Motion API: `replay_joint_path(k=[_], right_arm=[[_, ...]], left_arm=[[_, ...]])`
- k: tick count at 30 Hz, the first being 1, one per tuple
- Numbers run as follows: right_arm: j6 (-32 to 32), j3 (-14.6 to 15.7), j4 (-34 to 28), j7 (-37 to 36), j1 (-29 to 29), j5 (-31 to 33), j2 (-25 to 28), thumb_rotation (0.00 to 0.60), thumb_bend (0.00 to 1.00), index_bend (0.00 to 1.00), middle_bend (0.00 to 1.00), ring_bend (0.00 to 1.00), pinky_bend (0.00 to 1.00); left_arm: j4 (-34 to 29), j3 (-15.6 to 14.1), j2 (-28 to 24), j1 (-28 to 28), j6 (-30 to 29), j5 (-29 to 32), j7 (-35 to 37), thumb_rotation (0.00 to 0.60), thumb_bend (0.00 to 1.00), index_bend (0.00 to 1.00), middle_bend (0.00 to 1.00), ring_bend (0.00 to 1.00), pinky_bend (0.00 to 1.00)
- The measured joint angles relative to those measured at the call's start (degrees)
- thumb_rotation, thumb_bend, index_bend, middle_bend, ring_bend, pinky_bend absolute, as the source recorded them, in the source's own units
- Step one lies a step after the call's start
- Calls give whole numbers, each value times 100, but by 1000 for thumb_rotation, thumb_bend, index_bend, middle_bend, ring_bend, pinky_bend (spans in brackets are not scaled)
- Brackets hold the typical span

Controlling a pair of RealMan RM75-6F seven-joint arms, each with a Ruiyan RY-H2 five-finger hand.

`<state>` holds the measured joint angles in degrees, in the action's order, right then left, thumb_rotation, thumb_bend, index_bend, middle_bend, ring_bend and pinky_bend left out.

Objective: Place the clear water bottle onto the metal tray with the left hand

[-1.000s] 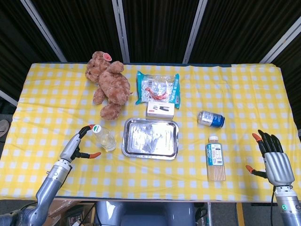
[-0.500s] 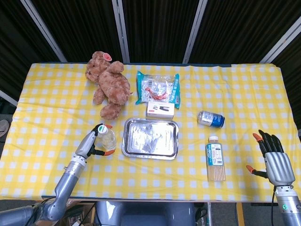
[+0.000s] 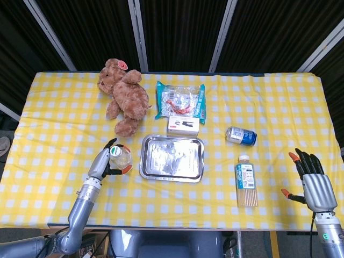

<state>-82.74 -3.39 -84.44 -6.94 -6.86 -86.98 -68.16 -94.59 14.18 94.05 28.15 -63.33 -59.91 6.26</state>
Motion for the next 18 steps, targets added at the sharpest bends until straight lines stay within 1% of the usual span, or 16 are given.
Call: replay_joint_path(k=[5, 9, 12, 14, 18], right_arm=[[-15, 0, -21, 22, 5, -1, -3, 600, 50, 97, 0, 0, 0], [-4, -10, -37, 50, -1, 16, 1, 600, 49, 97, 0, 0, 0], [3, -11, -36, 61, 3, 36, 1, 600, 50, 97, 0, 0, 0], [14, -8, -19, 53, 5, 46, -6, 600, 50, 97, 0, 0, 0], [14, -5, -33, 22, 2, 29, 3, 600, 49, 97, 0, 0, 0]], left_arm=[[-567, 168, -219, -13, -70, 89, -96, 600, 387, 533, 520, 35, 16], [-1208, 422, -407, 84, -11, 288, -184, 600, 384, 532, 520, 35, 16], [-1871, 666, -579, 207, -13, 492, -373, 600, 373, 532, 521, 35, 16], [-2417, 833, -713, 302, -89, 613, -623, 600, 366, 533, 521, 35, 16], [-3495, 1061, -935, 470, -479, 728, -1388, 600, 362, 532, 521, 35, 16]])
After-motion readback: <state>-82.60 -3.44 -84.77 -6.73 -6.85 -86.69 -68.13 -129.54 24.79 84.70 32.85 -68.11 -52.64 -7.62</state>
